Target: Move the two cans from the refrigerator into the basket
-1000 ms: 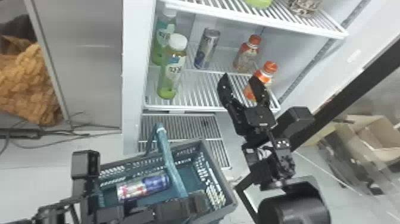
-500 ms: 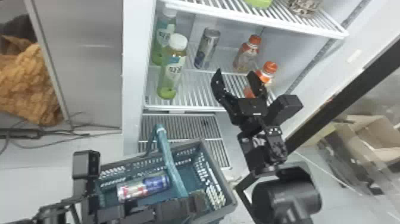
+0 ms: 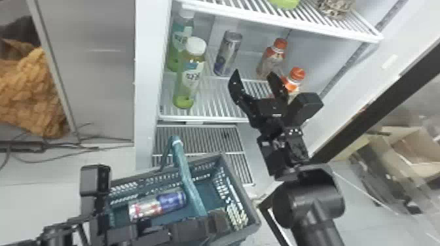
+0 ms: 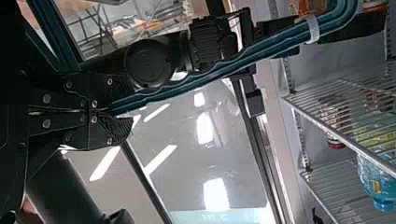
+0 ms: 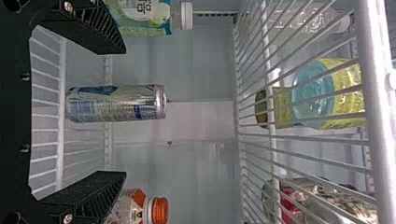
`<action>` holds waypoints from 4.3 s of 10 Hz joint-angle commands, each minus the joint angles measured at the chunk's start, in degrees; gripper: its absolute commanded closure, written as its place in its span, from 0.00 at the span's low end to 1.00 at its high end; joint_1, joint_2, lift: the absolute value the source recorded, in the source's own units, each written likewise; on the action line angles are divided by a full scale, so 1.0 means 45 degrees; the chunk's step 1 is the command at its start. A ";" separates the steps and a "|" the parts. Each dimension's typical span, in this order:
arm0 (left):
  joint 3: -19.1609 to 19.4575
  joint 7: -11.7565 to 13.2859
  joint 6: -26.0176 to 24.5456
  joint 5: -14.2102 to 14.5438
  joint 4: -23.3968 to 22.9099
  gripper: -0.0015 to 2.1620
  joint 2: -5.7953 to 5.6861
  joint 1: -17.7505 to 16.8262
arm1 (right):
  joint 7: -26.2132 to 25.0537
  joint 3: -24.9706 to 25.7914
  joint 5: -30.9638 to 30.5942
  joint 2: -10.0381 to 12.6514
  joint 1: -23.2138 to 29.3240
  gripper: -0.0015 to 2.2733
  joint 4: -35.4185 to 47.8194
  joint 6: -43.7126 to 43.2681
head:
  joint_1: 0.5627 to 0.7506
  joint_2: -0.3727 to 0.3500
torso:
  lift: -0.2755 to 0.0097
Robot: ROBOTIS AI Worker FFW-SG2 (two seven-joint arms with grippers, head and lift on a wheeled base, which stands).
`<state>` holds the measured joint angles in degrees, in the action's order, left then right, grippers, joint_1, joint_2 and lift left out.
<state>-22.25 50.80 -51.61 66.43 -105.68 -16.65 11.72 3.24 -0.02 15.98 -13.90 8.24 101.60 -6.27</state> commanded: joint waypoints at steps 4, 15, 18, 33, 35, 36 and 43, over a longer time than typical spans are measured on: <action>-0.0006 0.0000 0.0000 0.0040 0.0000 0.54 -0.0030 -0.0042 | 0.0354 -0.0300 0.0562 -0.0114 -0.0926 0.04 -0.1031 0.0205 | 0.70 0.03 | 0.00; -0.0057 -0.0019 0.0063 0.0117 0.0000 0.54 -0.0011 -0.0105 | 0.0140 -0.1443 0.0536 -0.0290 -0.3582 0.04 -0.4000 0.0267 | 0.70 0.03 | 0.00; -0.0158 -0.0039 0.0094 0.0117 0.0062 0.54 -0.0011 -0.0167 | -0.0075 -0.1697 0.0562 -0.0329 -0.4332 0.04 -0.4781 0.0267 | 0.70 0.03 | 0.00; -0.0235 -0.0059 0.0188 0.0167 0.0094 0.54 -0.0011 -0.0261 | -0.0388 -0.2281 0.0968 -0.0505 -0.5051 0.36 -0.5219 0.0111 | 0.70 0.03 | 0.00; -0.0184 -0.0059 0.0219 0.0193 0.0094 0.54 -0.0011 -0.0230 | -0.0349 -0.1620 0.0993 -0.0485 -0.4051 0.36 -0.3844 0.0892 | 0.70 0.03 | 0.00; -0.0184 -0.0059 0.0219 0.0218 0.0094 0.54 -0.0030 -0.0199 | -0.0153 -0.1316 0.0943 -0.0505 -0.3519 0.36 -0.3187 0.1205 | 0.70 0.03 | 0.00; -0.0184 -0.0059 0.0156 0.0218 0.0094 0.54 -0.0050 -0.0136 | 0.0081 0.0462 0.0460 -0.0622 0.0356 0.36 0.2563 0.2736 | 0.70 0.03 | 0.00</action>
<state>-23.08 50.53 -50.90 67.41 -105.26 -16.89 11.07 3.55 1.39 17.79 -16.72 8.07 110.68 5.28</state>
